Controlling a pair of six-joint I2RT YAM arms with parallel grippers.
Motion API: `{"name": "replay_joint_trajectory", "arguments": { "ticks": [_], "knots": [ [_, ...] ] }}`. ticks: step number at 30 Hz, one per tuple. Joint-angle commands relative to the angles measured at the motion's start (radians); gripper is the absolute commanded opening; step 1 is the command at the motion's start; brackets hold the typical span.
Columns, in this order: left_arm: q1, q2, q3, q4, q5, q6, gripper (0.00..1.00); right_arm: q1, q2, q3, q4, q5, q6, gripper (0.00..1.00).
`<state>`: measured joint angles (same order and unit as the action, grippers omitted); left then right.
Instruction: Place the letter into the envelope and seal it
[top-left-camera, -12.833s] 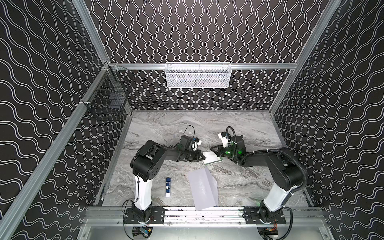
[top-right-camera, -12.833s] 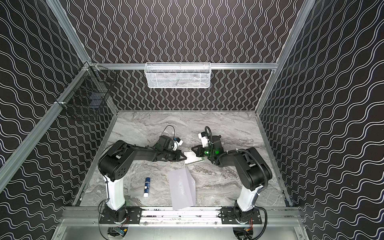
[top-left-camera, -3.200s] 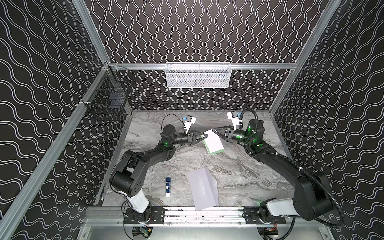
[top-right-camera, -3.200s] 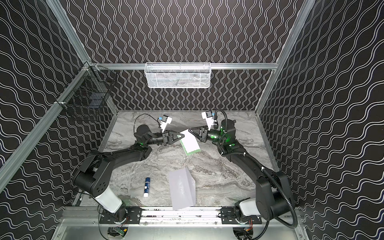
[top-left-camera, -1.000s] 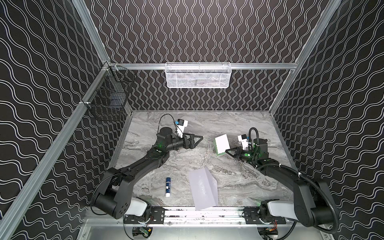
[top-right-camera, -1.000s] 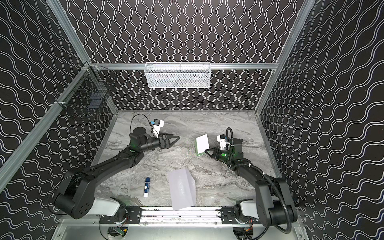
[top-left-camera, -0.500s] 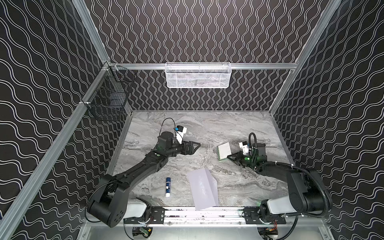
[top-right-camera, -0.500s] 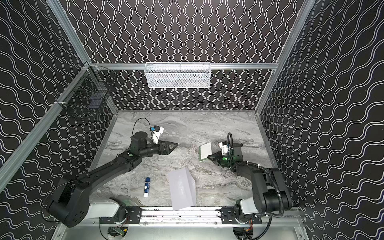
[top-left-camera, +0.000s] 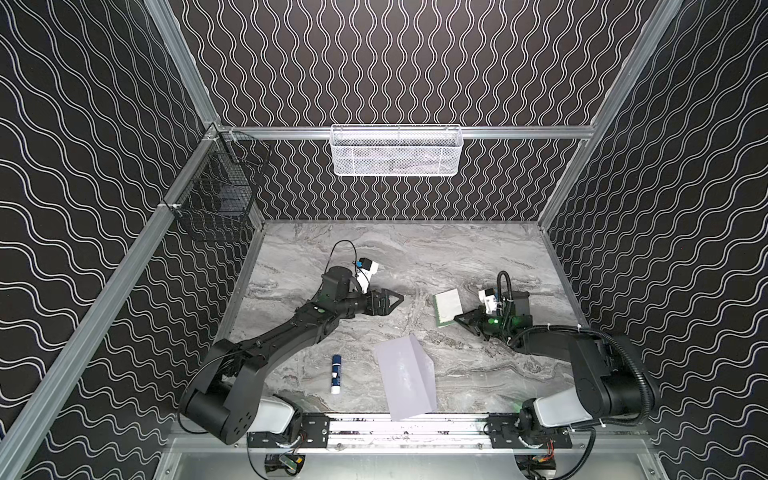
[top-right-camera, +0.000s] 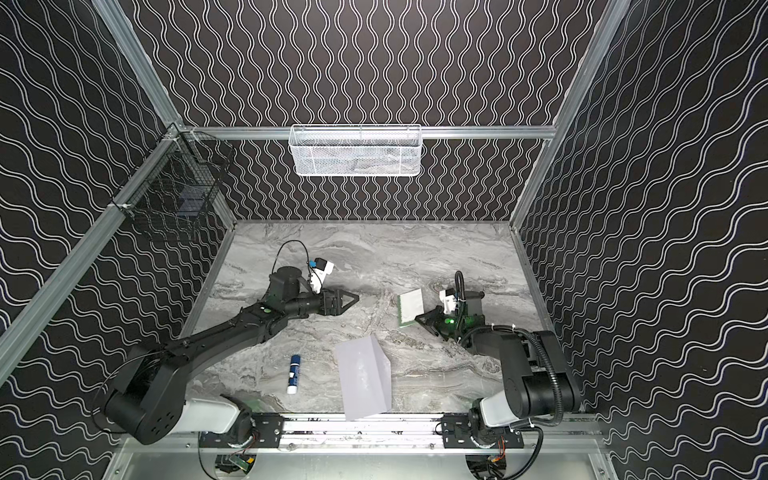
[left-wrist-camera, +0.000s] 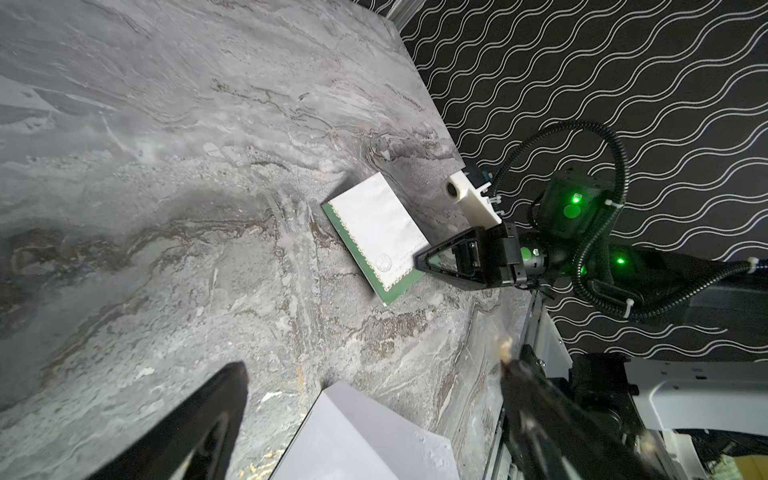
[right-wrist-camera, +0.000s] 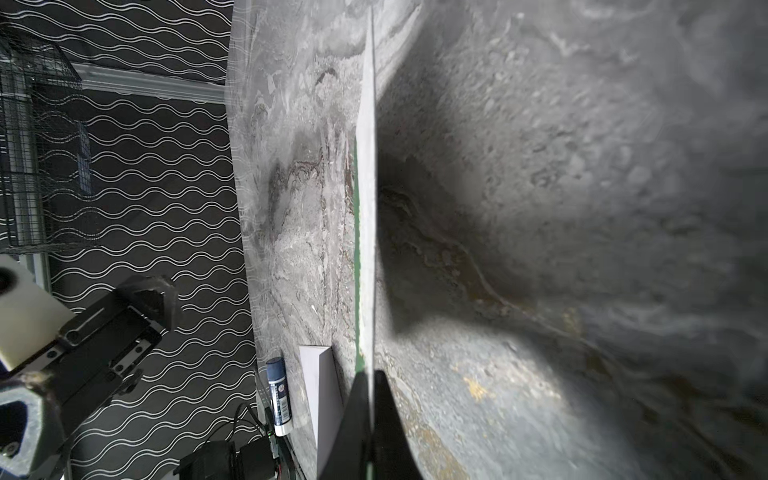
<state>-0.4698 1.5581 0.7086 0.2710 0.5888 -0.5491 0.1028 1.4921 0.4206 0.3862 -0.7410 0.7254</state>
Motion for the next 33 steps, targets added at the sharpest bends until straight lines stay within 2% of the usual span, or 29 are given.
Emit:
{"name": "replay_joint_trajectory", "arguments": {
  "ticks": [1,27,33],
  "knots": [
    [0.0,0.011,0.008,0.037,0.038,-0.012,0.99,0.0,-0.002,-0.012,0.045,0.015,0.028,0.06],
    [0.0,0.022,0.017,0.019,0.048,-0.008,0.99,0.0,0.017,-0.073,0.112,0.045,0.048,0.12],
    [0.0,0.017,0.005,0.024,0.03,-0.018,0.99,0.0,0.009,-0.084,0.093,0.054,0.042,0.26]
  ]
}}
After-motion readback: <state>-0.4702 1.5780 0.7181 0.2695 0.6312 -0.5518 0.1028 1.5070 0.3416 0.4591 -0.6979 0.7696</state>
